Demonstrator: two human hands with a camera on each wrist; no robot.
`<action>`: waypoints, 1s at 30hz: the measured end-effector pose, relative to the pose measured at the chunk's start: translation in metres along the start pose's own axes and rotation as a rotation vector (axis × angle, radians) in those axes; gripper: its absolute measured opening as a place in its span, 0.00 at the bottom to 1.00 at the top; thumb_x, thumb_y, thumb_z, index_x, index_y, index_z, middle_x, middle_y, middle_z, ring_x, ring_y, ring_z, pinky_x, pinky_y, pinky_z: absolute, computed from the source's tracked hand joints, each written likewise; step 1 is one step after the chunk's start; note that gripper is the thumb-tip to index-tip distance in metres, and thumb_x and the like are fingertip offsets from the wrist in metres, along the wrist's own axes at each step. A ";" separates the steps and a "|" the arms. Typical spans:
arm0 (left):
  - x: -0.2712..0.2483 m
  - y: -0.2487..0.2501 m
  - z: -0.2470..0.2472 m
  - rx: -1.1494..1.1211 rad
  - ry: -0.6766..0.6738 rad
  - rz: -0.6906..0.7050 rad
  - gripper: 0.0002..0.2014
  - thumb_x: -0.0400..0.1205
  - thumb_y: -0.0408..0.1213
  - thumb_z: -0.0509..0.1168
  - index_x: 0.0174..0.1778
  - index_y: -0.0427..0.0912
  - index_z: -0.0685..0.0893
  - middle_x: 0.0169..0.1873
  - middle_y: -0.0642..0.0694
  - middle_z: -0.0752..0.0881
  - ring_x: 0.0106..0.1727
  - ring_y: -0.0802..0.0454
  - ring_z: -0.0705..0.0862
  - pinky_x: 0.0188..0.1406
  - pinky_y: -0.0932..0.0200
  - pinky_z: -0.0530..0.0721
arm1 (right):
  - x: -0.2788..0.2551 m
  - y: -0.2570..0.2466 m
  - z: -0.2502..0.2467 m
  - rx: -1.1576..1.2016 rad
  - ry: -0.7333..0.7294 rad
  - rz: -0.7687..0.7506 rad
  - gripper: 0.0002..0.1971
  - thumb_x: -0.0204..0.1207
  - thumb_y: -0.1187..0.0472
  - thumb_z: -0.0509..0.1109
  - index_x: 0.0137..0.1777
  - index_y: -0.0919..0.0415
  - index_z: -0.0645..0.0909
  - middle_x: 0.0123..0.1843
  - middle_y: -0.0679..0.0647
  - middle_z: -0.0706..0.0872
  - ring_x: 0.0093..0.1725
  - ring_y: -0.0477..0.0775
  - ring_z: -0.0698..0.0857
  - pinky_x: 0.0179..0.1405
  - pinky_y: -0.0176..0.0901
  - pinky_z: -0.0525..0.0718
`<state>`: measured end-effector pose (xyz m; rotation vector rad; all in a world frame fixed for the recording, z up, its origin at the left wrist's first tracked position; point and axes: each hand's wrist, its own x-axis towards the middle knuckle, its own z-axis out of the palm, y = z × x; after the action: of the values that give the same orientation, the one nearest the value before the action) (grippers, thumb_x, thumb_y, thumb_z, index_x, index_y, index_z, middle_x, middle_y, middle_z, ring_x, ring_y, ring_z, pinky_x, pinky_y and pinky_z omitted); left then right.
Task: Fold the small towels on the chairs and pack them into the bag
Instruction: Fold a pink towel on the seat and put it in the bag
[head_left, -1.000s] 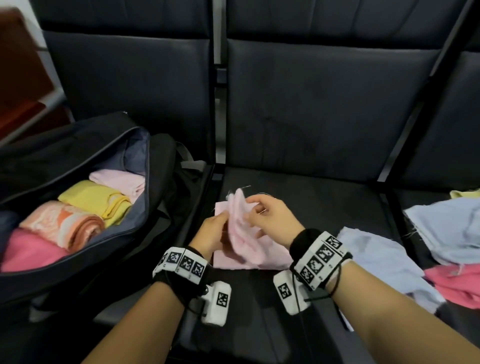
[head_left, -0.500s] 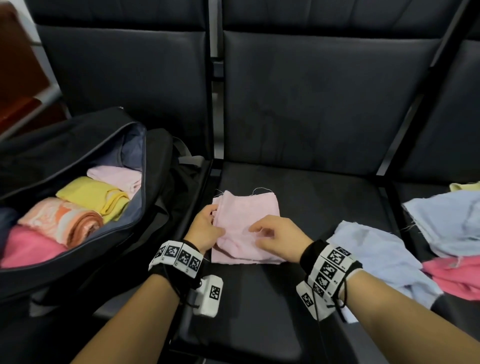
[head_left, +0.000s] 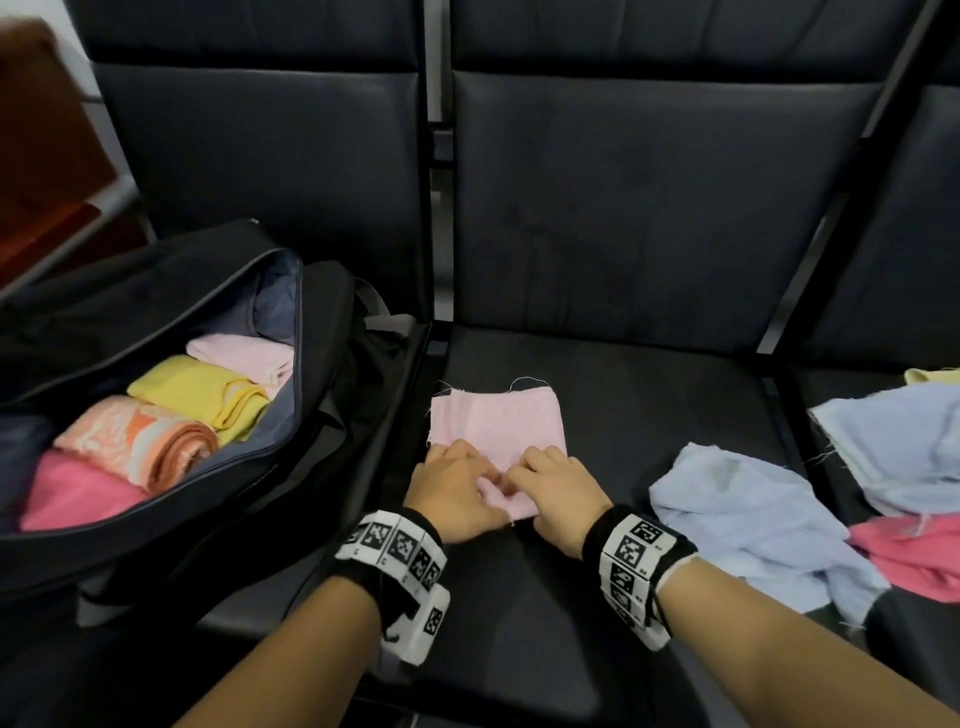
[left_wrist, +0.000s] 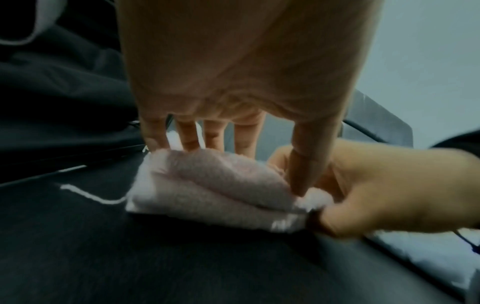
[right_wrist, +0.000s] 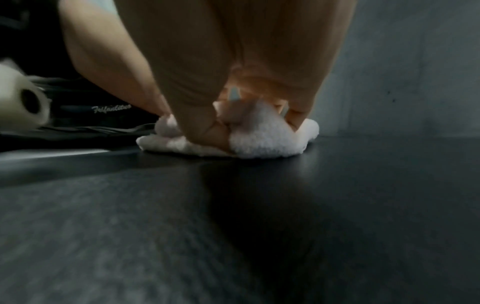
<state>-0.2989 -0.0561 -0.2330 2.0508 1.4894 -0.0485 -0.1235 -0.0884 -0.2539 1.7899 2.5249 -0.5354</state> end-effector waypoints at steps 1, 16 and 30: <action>0.000 0.002 0.002 0.069 -0.018 -0.005 0.22 0.62 0.61 0.68 0.52 0.62 0.83 0.57 0.59 0.74 0.64 0.52 0.69 0.66 0.50 0.74 | 0.002 0.001 -0.003 0.054 -0.004 0.022 0.19 0.75 0.64 0.67 0.65 0.49 0.79 0.62 0.50 0.77 0.62 0.55 0.74 0.58 0.46 0.74; 0.015 -0.013 -0.018 -0.131 0.130 0.022 0.11 0.80 0.35 0.67 0.58 0.45 0.82 0.51 0.43 0.88 0.53 0.43 0.85 0.55 0.46 0.85 | -0.009 0.020 -0.008 0.110 0.081 0.031 0.22 0.69 0.62 0.70 0.64 0.52 0.75 0.60 0.48 0.80 0.60 0.52 0.76 0.57 0.43 0.73; 0.043 -0.030 -0.020 -0.332 0.210 -0.003 0.08 0.80 0.42 0.72 0.46 0.40 0.87 0.45 0.41 0.87 0.49 0.43 0.84 0.53 0.50 0.81 | 0.026 0.059 -0.023 0.694 0.280 0.474 0.13 0.70 0.53 0.78 0.53 0.49 0.82 0.47 0.47 0.87 0.49 0.50 0.85 0.43 0.36 0.77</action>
<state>-0.3157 -0.0038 -0.2452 1.8263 1.5069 0.3989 -0.0737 -0.0406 -0.2532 2.7460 2.0463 -1.3179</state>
